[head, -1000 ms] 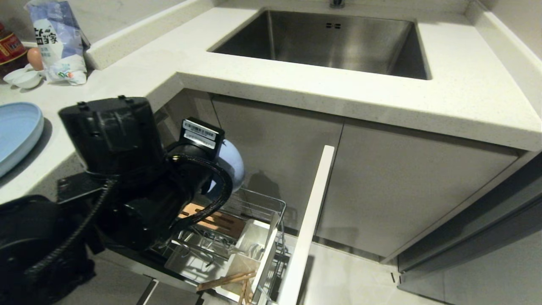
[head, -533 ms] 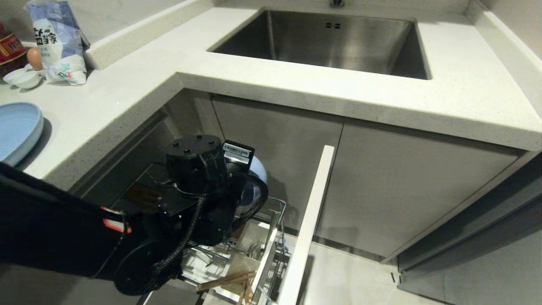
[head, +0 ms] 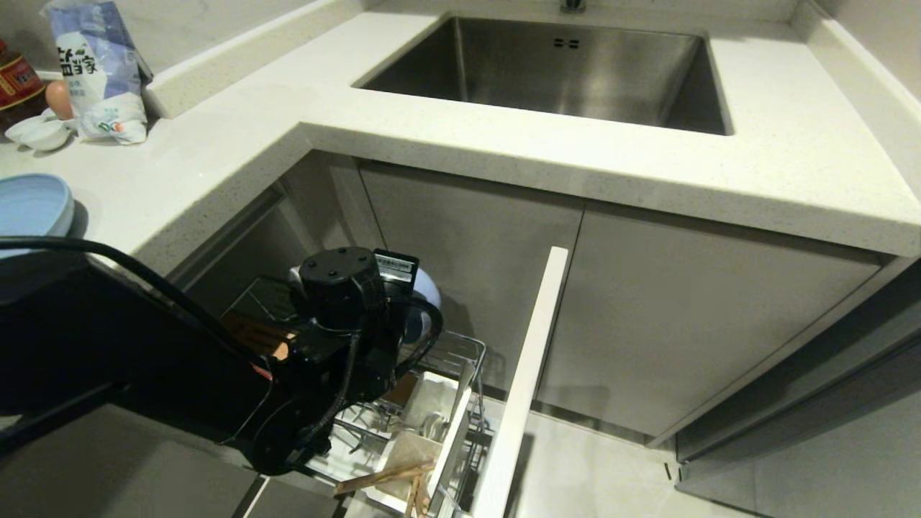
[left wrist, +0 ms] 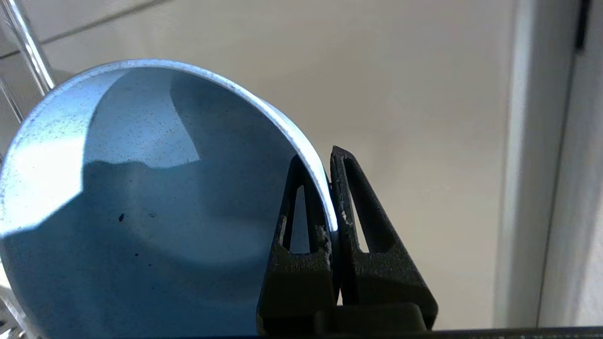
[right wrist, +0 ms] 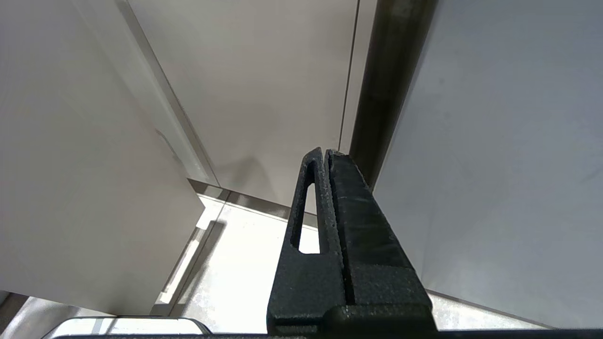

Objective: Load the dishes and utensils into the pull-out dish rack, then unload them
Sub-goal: Pick up the bowl and place it in the cupboard

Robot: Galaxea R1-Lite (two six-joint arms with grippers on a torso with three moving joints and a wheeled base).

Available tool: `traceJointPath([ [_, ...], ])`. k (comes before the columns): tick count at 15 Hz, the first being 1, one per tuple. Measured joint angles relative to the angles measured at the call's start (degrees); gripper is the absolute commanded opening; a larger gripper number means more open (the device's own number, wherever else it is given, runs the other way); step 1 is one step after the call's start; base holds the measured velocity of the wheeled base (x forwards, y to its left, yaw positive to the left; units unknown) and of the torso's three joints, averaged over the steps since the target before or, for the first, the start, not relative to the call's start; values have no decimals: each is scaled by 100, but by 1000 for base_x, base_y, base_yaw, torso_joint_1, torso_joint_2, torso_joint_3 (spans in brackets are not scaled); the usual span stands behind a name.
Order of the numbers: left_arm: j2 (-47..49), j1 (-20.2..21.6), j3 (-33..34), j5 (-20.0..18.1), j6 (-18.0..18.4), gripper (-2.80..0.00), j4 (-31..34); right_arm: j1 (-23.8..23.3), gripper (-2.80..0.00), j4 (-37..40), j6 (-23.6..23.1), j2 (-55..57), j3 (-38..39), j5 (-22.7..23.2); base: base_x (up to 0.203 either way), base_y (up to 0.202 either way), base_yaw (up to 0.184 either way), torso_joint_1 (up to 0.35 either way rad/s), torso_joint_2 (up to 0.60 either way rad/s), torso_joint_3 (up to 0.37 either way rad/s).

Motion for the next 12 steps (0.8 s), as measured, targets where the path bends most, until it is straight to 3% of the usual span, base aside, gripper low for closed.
traceJointPath([
  [12, 571, 393, 93, -262, -612, -280, -504, 0, -280, 0, -2, 0, 0, 0, 0, 0, 0, 0, 0, 0],
])
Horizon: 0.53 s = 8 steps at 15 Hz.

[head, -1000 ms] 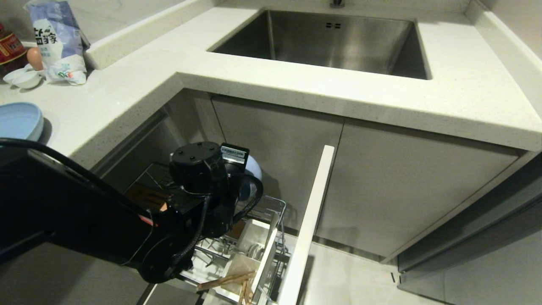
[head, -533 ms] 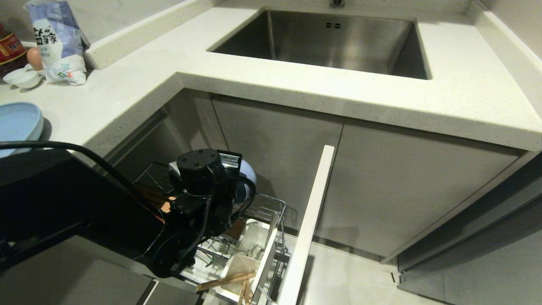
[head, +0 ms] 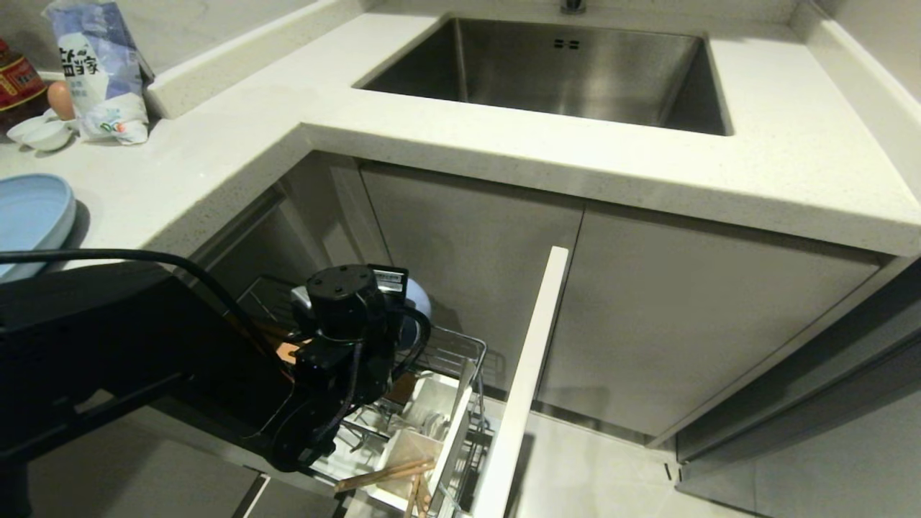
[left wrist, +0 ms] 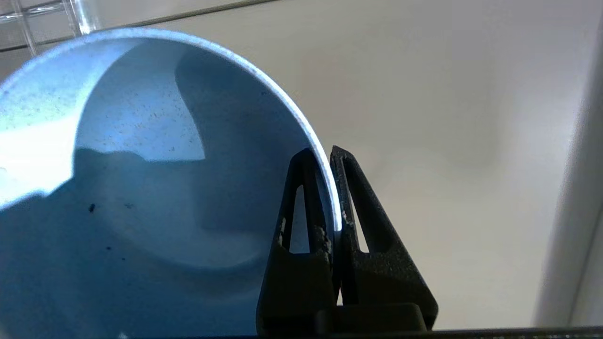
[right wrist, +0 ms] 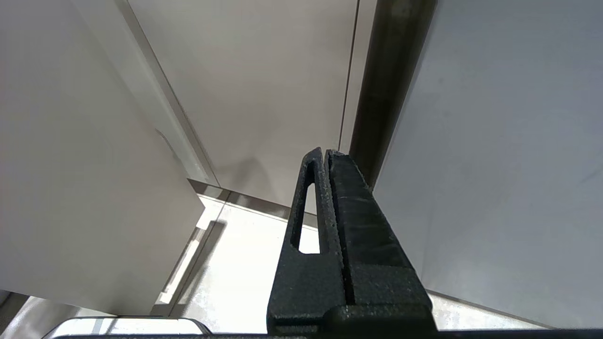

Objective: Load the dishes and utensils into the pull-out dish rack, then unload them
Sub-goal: Pick up the bowl and place it in the cupboard

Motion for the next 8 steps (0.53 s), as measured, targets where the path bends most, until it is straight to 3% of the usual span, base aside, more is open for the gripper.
traceJointPath([
  [8, 174, 71, 44, 79, -136, -280, 112, 0, -280, 0, 2, 0, 0, 0, 0, 0, 0, 0, 0, 0],
])
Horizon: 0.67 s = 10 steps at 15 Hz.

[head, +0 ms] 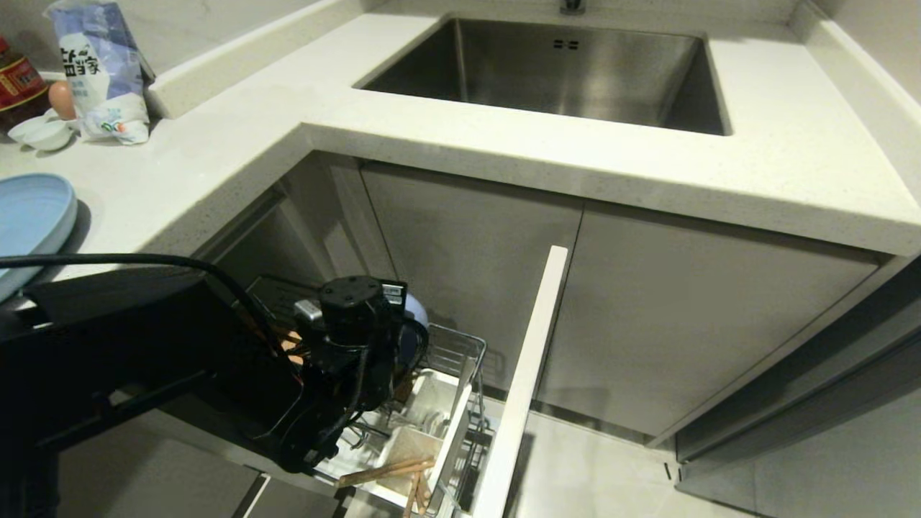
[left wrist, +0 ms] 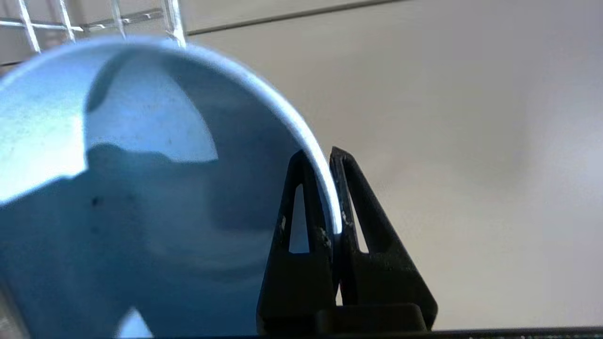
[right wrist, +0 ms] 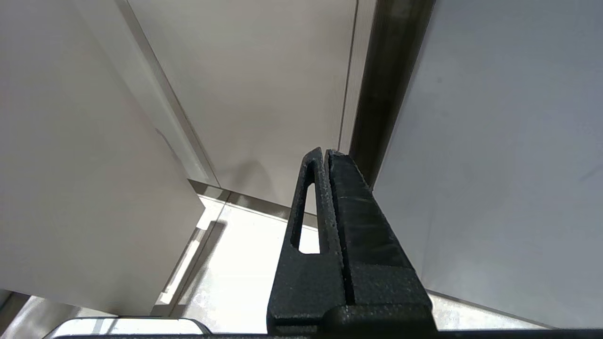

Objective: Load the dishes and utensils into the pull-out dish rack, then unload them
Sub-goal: Pick up the bowl and place it in the cupboard

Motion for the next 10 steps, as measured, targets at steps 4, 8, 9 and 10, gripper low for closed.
traceJointPath([
  [4, -147, -13, 186, -79, -297, -280, -20, 0, -280, 1, 1, 0, 0, 0, 0, 0, 0, 0, 0, 0],
  [8, -390, -13, 351, -232, -498, -280, -17, 0, -280, 0, -1, 0, 0, 0, 0, 0, 0, 0, 0, 0],
  [9, -408, -6, 374, -232, -504, -280, 4, -2, -280, 0, -2, 0, 0, 0, 0, 0, 0, 0, 0, 0],
  [10, -419, 0, 388, -242, -534, -280, 85, 0, -280, 1, -2, 0, 0, 0, 0, 0, 0, 0, 0, 0],
])
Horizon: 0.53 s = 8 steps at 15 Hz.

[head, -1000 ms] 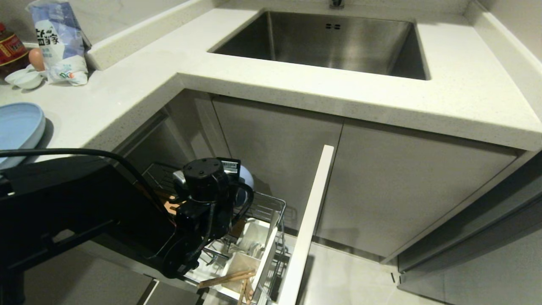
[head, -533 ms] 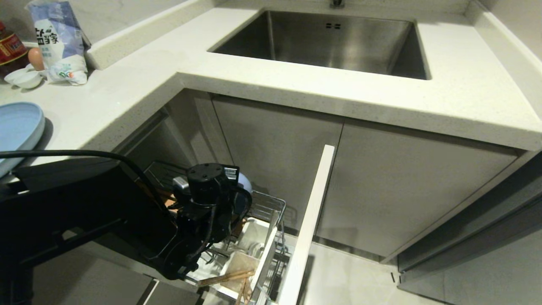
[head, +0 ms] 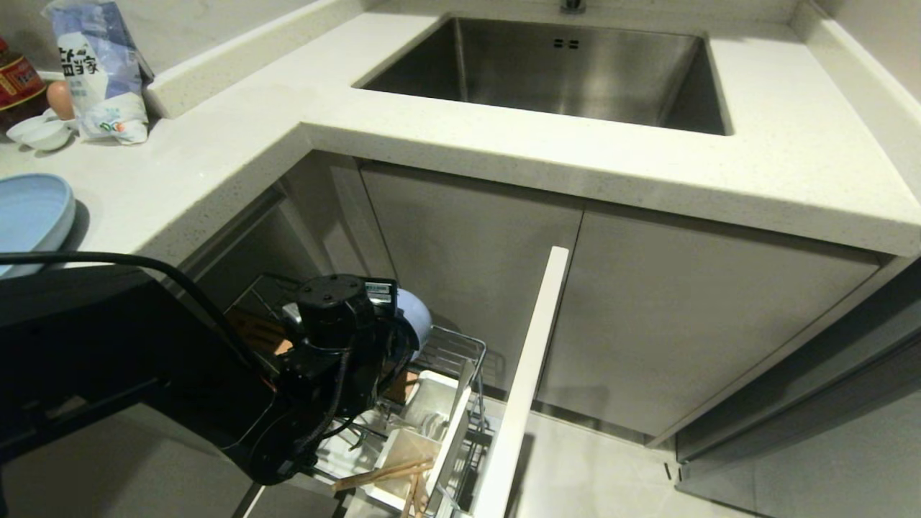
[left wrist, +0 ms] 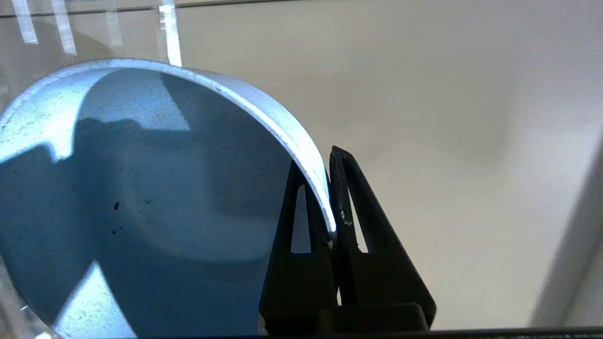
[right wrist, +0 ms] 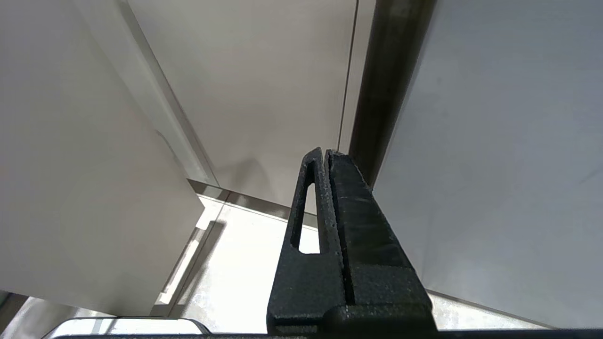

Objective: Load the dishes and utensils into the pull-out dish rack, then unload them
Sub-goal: Pick up the bowl and place it in the cupboard

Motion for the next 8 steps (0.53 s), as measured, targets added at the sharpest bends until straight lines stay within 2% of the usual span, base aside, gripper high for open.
traceJointPath([
  [2, -9, 30, 1, -14, -113, -280, 114, 0, -280, -1, 0, 0, 0, 0, 0, 0, 0, 0, 0, 0],
  [8, 33, 46, 1, -88, -137, -280, 150, 0, -280, -1, 0, 0, 0, 0, 0, 0, 0, 0, 0, 0],
])
